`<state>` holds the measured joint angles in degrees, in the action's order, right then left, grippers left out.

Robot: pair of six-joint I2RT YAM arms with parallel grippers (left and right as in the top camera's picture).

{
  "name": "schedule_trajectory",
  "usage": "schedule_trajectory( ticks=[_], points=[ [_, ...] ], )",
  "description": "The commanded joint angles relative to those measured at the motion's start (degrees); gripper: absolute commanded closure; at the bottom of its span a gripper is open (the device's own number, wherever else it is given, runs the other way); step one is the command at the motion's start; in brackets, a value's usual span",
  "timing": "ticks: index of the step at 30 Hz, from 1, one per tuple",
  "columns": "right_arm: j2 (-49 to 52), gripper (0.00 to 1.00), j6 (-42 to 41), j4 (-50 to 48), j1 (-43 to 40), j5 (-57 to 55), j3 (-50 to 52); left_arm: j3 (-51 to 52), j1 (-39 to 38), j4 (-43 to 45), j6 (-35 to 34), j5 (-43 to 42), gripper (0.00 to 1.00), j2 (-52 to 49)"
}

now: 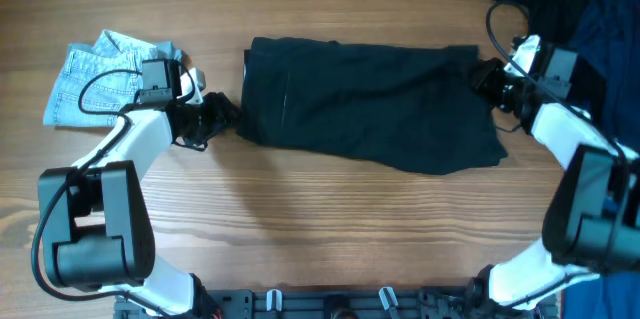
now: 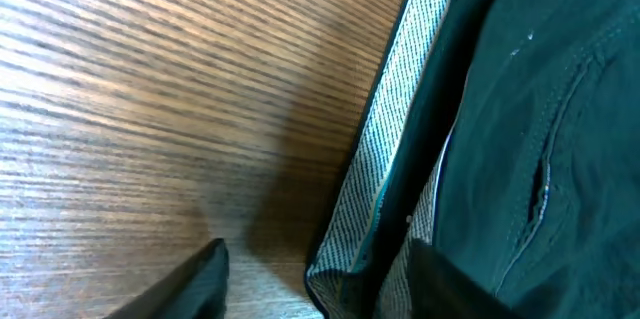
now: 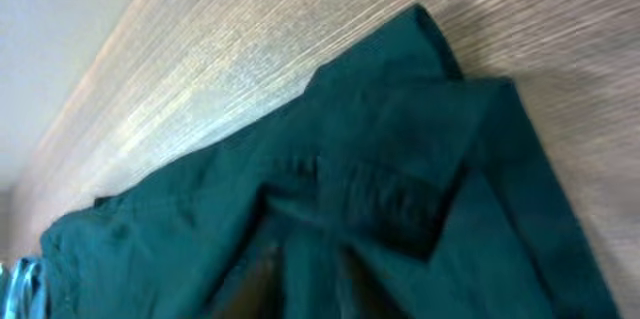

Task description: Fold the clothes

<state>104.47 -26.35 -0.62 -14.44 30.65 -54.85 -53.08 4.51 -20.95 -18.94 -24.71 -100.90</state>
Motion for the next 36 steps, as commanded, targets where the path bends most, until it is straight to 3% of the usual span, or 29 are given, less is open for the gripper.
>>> schedule_trajectory(
  ticks=[1, 3, 5, 8, 12, 14, 18, 19, 21, 26, 29, 33, 34, 36],
  points=[
    [6.97, 0.9, -6.67, -8.0, 0.02, 4.09, -0.42, 0.52, 0.09, 0.72, 0.79, -1.42, 0.54, -0.68],
    [10.4, 0.92, -9.9, -15.28, -0.07, 1.05, -0.42, 0.52, 0.11, 0.87, 0.79, -1.42, 0.57, -0.68],
    [11.41, 0.92, -11.32, -14.58, -0.59, -12.17, -0.44, 0.52, 0.11, 0.83, 0.76, -1.42, 0.59, -0.68],
    [11.06, 0.92, -11.17, -13.99, -2.93, -16.35, -0.83, 0.52, 0.11, 0.57, 0.79, -1.4, 0.6, -0.68],
    [9.79, 0.89, -8.63, -12.48, -5.49, -12.44, -1.77, 0.52, 0.11, 0.66, 0.79, -1.2, 0.57, -0.68],
    [6.64, 0.85, -4.39, -12.31, -6.43, -4.87, -1.77, 0.48, 0.11, 0.63, 2.54, -2.19, 0.54, -0.55],
    [-2.8, 0.76, 0.81, -5.75, -6.64, 9.01, -1.77, -3.08, 0.11, -0.28, 8.09, -12.41, 0.48, 2.95],
    [-5.22, 0.75, 1.14, -2.95, -6.64, 11.67, -1.77, -4.44, 0.11, -0.33, 8.07, -12.83, 0.55, 4.2],
    [-11.28, 0.76, 1.38, 9.22, -4.98, 14.4, -1.77, -8.48, -0.55, 2.16, 8.04, -12.96, 0.96, 6.08],
    [-11.61, 0.76, 11.17, 25.44, 3.74, 13.0, -1.75, -9.25, -6.47, 11.56, 8.11, -10.23, 0.96, 4.24],
    [-10.86, 0.74, 10.97, 27.52, 10.54, 3.37, -1.68, -9.25, -13.14, 14.21, 10.93, -5.77, 0.96, 0.5],
    [-8.94, 0.73, 4.2, 29.33, 16.33, -6.97, -1.66, -9.25, -18.49, 14.71, 11.23, 4.0, 0.96, -7.54],
    [-7.89, 0.65, 0.81, 30.38, 17.25, -9.51, -1.49, -9.25, -18.84, 14.75, 10.86, 5.68, 0.96, -9.27],
    [-4.26, 0.69, -6.88, 30.51, 18.01, -10.67, 0.09, -9.25, -18.75, 14.8, 7.76, 13.79, 0.96, -12.35]
  ],
)
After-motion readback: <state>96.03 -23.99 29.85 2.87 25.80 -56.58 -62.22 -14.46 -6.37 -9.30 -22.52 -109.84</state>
